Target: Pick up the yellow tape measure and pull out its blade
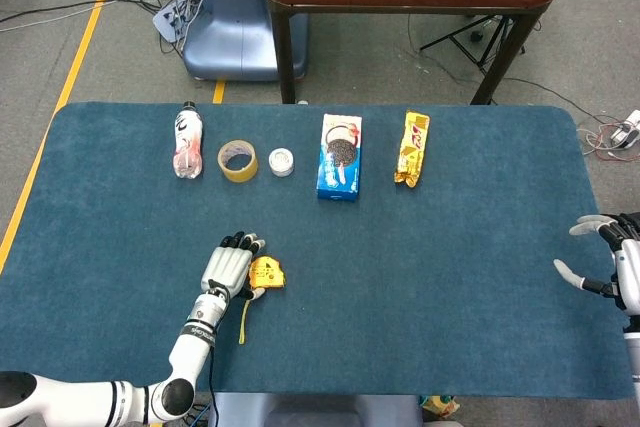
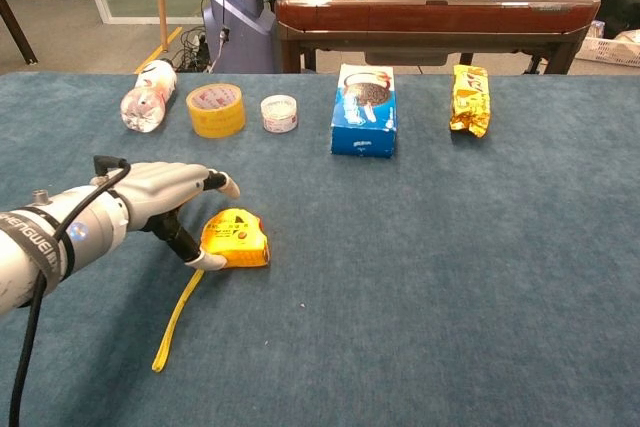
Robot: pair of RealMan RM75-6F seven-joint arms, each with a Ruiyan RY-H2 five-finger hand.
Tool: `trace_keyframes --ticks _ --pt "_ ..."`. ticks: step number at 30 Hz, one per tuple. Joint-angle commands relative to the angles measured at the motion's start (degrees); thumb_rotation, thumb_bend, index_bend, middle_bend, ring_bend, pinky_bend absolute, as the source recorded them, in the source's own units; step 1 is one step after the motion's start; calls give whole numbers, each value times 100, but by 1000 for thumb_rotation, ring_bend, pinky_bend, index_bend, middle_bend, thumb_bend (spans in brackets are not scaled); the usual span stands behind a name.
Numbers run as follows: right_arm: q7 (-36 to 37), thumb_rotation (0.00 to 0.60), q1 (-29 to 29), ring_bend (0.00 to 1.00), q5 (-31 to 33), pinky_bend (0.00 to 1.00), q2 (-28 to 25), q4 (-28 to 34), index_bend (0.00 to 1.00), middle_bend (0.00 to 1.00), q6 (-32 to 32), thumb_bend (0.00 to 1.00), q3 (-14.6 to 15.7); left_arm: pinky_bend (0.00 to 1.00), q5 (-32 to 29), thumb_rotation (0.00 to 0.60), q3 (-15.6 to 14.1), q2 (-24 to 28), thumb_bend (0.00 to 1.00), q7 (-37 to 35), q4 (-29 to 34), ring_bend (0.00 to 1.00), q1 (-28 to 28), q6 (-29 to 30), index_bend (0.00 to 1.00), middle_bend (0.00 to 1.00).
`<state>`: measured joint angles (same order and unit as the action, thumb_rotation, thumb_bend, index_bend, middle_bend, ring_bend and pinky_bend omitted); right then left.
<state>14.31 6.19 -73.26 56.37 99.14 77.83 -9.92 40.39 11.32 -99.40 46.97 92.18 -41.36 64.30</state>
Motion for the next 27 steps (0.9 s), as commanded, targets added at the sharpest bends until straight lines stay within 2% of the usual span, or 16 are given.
trace_keyframes --ticks 1,13,17,21,27 --pt "6 600 16 176 4 77 13 -7 410 301 -28 261 -3 80 3 600 -49 -12 196 2 -42 54 -36 3 193 131" --pt "-36 600 -6 176 77 77 -4 2 410 301 -41 261 -11 80 -6 600 -54 -207 197 -247 -290 128 -160 -50 287 232" --pt "-42 600 -13 176 94 77 -15 4 410 301 -51 261 -12 81 92 600 -42 -263 198 -391 -432 192 -175 -36 369 327" --pt "-74 600 4 176 77 77 -37 33 410 301 -68 261 -17 105 288 600 -3 -262 197 -726 -526 293 -107 -3 467 447" --pt "-155 600 199 176 -177 77 -66 166 410 301 -149 261 -82 141 220 600 362 236 197 -1762 -14 327 119 -368 500 484"
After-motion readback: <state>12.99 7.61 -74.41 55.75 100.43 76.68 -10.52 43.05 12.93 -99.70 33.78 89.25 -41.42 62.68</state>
